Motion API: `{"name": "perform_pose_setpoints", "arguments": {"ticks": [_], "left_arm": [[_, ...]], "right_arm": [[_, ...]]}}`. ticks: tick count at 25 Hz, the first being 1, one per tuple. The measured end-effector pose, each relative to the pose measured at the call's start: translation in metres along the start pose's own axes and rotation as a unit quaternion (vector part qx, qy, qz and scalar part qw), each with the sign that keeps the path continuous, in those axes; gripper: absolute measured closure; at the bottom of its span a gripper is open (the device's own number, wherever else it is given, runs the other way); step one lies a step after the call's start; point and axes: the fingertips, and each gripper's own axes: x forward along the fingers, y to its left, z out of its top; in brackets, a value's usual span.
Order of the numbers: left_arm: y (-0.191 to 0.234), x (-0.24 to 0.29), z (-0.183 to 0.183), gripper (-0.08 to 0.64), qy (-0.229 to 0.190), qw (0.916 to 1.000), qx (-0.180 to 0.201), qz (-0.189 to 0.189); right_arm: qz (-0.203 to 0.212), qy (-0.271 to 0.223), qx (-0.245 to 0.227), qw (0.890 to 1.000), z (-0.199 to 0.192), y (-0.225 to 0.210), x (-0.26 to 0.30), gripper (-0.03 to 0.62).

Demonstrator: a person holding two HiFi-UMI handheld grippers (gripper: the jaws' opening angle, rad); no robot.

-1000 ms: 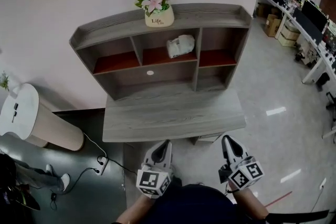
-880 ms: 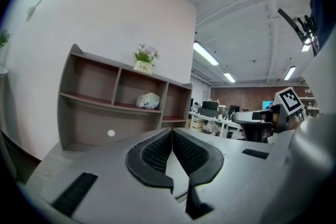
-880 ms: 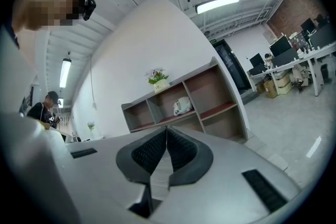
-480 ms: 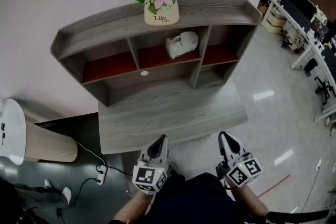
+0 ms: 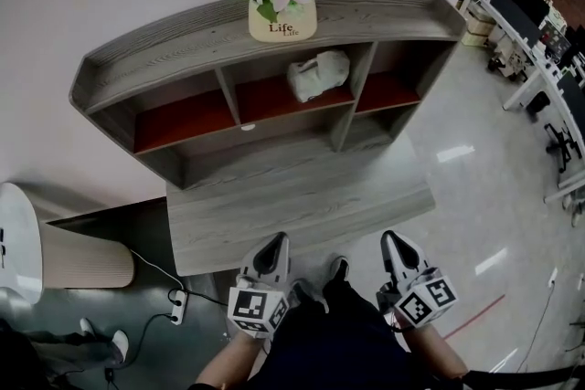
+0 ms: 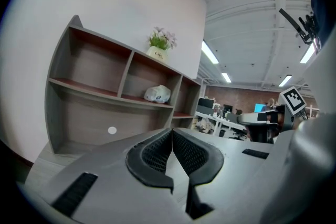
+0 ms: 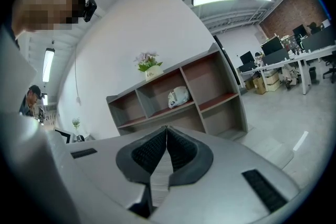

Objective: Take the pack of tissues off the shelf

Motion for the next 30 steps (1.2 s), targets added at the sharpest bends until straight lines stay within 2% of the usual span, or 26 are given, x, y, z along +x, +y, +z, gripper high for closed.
{"name": "perform_pose_setpoints", "arguments": {"ticks": [7,20,27,30], "left_arm": [[0.010,0.022,0.025,0.543,-0.013,0.9994,0.027,0.014],[0.014,0.097,0.077,0.541,-0.033,0.9962,0.066,0.045],[0.016,0.142,0.110,0.541,-0.039,0.9900,0.128,0.046],[0.019,0.160,0.130,0.541,-0.043,0.9834,0.171,0.043]], "right_arm": [[0.018,-0.009,0.008,1.000,0.007,-0.013,0.025,0.580],[0.052,-0.023,0.008,0.998,0.059,-0.073,0.076,0.580],[0.072,-0.023,0.015,0.997,0.072,-0.100,0.094,0.580],[0.074,-0.022,0.015,0.997,0.075,-0.110,0.097,0.580]]}}
